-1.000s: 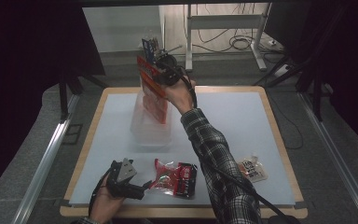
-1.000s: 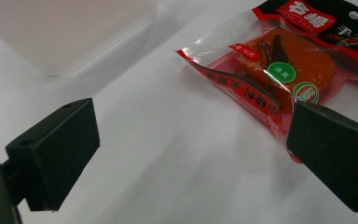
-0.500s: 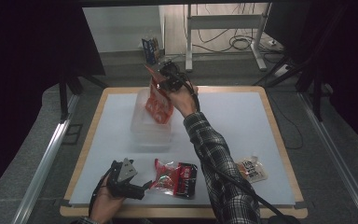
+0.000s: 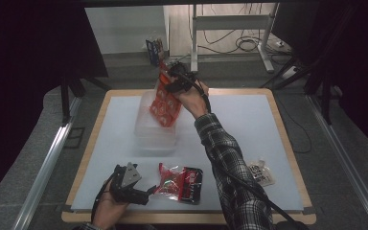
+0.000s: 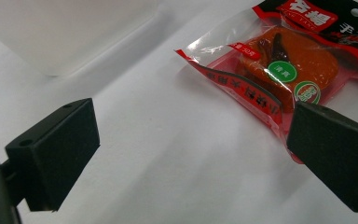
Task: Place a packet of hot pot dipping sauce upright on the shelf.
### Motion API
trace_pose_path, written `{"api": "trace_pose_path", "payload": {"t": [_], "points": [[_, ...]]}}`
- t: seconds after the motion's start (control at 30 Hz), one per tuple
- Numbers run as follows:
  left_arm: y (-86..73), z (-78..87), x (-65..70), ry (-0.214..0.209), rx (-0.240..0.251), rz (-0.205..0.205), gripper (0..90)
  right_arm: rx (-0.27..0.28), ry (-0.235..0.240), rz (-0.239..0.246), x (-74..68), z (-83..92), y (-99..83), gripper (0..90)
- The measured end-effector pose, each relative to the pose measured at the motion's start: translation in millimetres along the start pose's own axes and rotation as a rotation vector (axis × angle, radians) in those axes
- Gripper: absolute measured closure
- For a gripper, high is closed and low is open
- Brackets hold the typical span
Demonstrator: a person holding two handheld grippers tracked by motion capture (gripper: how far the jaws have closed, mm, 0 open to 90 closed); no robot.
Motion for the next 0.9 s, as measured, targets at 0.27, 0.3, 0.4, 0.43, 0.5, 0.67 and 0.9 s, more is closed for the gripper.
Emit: {"api": "trace_pose_path", "payload": {"t": [0.27,0.3,0.4,0.43,0.5,0.67,0.9], "points": [[0.1,-0.1,0.4,0.001,-0.001,-0.003,2.2,0.009,-0.009,0.003,5.4,4.1,1.2,34.2],[0.1,0.3,-0.1,0.001,-0.005,-0.008,2.2,0.012,-0.012,0.008,6.3,5.2,1.5,30.4],[0.3,0.4,-0.2,0.002,-0.004,-0.009,2.2,0.014,-0.015,0.018,6.6,6.5,1.6,27.3],[0.3,0.4,-0.2,0.003,-0.004,-0.008,2.2,0.016,-0.017,0.024,7.0,7.4,1.7,25.4],[0.5,0.4,-0.1,0.001,-0.005,-0.005,2.2,0.021,-0.02,0.03,7.9,9.5,2.1,23.3],[1.8,0.9,0.4,-0.016,0.004,0.023,2.2,0.029,-0.009,0.041,9.6,15.1,3.0,16.2],[2.0,1.4,0.2,-0.023,0.007,0.031,2.2,0.029,0.001,0.045,12.2,20.3,1.4,11.8]]}}
Point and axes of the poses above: each handheld gripper's, and its own axes: z roughly backward along the jaws, y roughly out of its top, x roughly to its right, the point moved 4 cm from there along -z, roughly forward along the jaws, and after that the axes turned 7 degrees about x, right-handed, at the moved point
